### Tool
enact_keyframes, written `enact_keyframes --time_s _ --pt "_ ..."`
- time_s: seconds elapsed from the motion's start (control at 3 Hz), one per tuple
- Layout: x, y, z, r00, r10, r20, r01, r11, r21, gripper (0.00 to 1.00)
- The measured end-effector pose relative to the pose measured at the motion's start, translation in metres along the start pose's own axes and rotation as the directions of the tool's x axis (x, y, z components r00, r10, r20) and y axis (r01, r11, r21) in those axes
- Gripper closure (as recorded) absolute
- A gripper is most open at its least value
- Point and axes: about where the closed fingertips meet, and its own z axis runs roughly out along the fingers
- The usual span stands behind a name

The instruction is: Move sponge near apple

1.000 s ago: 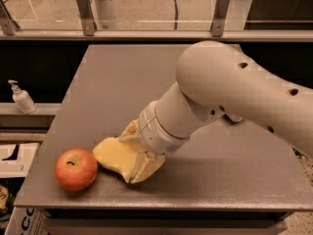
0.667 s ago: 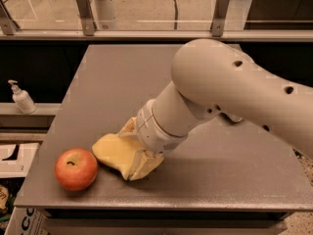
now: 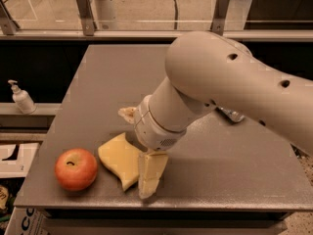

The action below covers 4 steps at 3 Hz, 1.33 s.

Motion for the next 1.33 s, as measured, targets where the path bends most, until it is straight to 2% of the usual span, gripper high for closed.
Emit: enact_keyframes --time_s 0.33,0.67,1.33 --pt "0.0 -0.001 -0.005 1.0 0.011 0.008 -0.011 0.9999 0.004 0.0" --pt "0.0 -0.006 -0.02 0.999 0.026 0.042 -0.028 0.9989 0.038 0.0" --pt "0.004 -0.013 -0.068 0.989 0.054 0.14 -0.071 0.9902 0.121 0.0"
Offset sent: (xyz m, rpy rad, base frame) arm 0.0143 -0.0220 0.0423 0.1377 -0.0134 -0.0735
